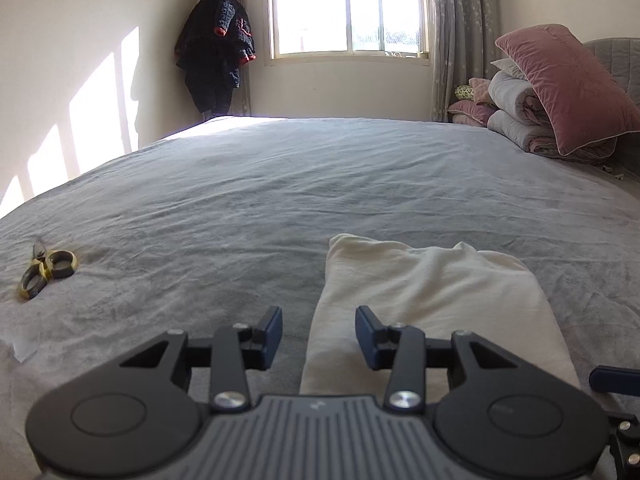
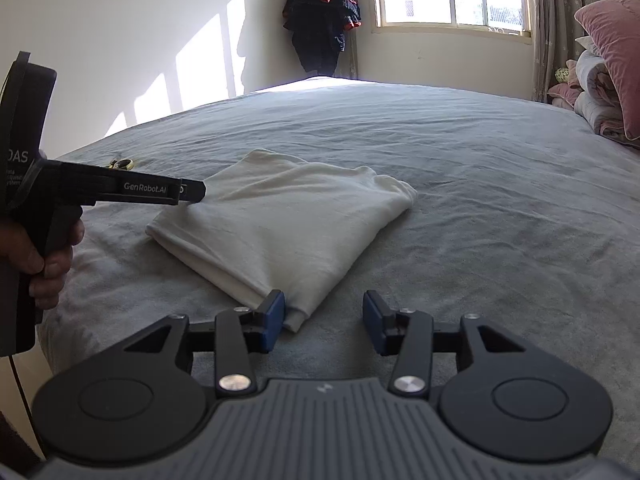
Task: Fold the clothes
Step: 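Move the left gripper to the end of the folded white bundle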
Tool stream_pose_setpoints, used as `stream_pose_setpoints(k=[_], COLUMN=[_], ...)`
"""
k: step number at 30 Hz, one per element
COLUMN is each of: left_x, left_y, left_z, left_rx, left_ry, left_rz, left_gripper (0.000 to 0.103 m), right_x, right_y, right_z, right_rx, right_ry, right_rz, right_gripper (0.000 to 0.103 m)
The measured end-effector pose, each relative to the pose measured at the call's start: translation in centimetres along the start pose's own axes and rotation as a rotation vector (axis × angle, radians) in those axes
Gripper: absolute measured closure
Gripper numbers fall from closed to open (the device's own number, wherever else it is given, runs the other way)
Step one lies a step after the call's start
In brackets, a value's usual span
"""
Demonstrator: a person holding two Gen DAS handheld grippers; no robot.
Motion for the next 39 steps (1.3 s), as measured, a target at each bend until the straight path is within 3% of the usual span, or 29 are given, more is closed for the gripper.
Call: stream_pose_setpoints(k=[5,10,12,14,18,23,27,35,39], left_x=[0.9,3.7,4.8,5.4,4.2,1.8,-0.3,-3.0,-3.6], left_y=[0.3,-2.6,-4.2,-5.6,-6.1,-5.8,-5.7,-5.0,-3.8], left_z=[-1.9,-2.7,-2.5,-2.1,-2.3,-2.0,-1.4,-0.6,-0.5], left_rx=[0.057,-0.018,-0.061,-0.089,-0.08,-0.06,-0.066,-0.108,-0.19], left_ry=[0.048,0.009,-0.03,-0.062,-0.012,0.028,0.062,0.114,0.138], left_rz=[0.121,0.287,0.303,0.278,0.278,0.236,0.141,0.036,-0.034], left_gripper=[0.061,0.061,0.061,0.062,0.062,0.063,0.062,0.056,0.056], right_x=[0.4,0.5,0.7,0.8,0.7,1.3,1.8,2.7,2.7], right_y=[0.2,-0.1,0.0,0.1,0.5,0.5,0.5,0.1,0.0], right_z=[-0.2,-0.8,-0.7,-0.5,-0.5,-0.8,-1.0,-1.4,-1.3], right_rx=[-0.002,-0.003,-0.006,-0.008,-0.006,-0.007,-0.003,0.0,-0.001], right_ry=[-0.06,-0.105,-0.105,-0.095,-0.055,-0.098,-0.135,-0.188,-0.178], right_rz=[-0.024,-0.026,-0.028,-0.029,-0.025,-0.041,-0.047,-0.042,-0.033], right_gripper=[0.043,0.038,0.037,0.035,0.034,0.034,0.033,0.033,0.031])
Point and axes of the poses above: each gripper's, at about its wrist camera, not at the fingertips, and y roughly against the way its jaws point, x to its right, z to its underside, the point moved 1 cm from there along -y, roughly the way its jaws point, and after that the axes turned 9 degrees about -y, right-handed, at the moved point
